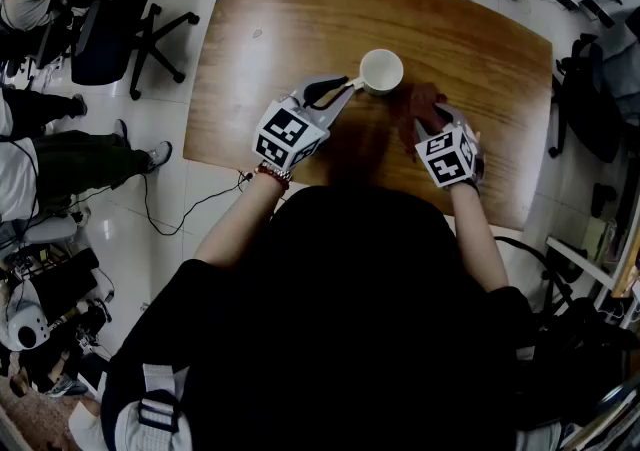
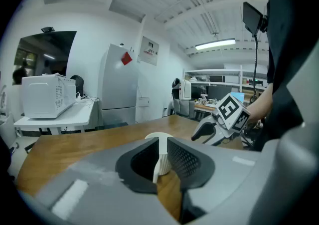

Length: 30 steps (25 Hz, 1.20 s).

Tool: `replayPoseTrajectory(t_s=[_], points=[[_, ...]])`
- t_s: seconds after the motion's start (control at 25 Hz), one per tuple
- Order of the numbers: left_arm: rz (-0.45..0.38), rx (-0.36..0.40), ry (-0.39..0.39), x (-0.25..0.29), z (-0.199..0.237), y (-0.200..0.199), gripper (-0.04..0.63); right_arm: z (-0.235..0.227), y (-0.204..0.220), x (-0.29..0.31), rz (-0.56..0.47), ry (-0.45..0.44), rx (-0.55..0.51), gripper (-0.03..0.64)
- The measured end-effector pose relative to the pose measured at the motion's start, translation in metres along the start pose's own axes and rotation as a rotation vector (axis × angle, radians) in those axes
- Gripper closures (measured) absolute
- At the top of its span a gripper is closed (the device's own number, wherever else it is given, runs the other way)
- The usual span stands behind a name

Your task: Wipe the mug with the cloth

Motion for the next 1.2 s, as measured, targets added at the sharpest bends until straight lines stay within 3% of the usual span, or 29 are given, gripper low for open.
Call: replayPoseTrajectory(t_s=[0.16, 0.36, 0.48, 0.64, 0.92, 1.2], points=[[0.066, 0.045, 0.051, 0.022, 0.004, 0.009, 0.535, -0.009, -0.001, 0.024, 0.102, 0.018, -0.001, 0.443], [0.176, 0.121, 0.051, 0.038, 0.009, 0.029, 0.498, -0.006, -0.001, 0.037, 0.135, 0.002, -0.003, 0.445], [0.223, 0.146, 0.050, 0.049, 0.011, 0.038, 0.480, -0.005, -0.002, 0.039, 0.137, 0.001, -0.014, 0.490], [0.259, 0.148, 0.052, 0.058, 0.014, 0.050, 0.474, 0.000, -0.009, 0.035, 0.117, 0.012, -0.032, 0.549], [0.253, 0.168, 0.054, 0.063, 0.016, 0.051, 0.525, 0.014, -0.034, -0.015, -0.044, -0.030, 0.056, 0.557], [0.256, 0.164, 0.053, 0.063, 0.012, 0.052, 0.525, 0.045, -0.065, -0.029, -0.116, -0.113, 0.012, 0.557]])
Point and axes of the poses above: the fingertips, and each gripper's own axes: x forward along the fingers, z to its left, y out of its underside, the point moved 7 cm from there along -x, backward along the fingers, and after that the axes turned 6 degrees about z, right-handed, at the moved point
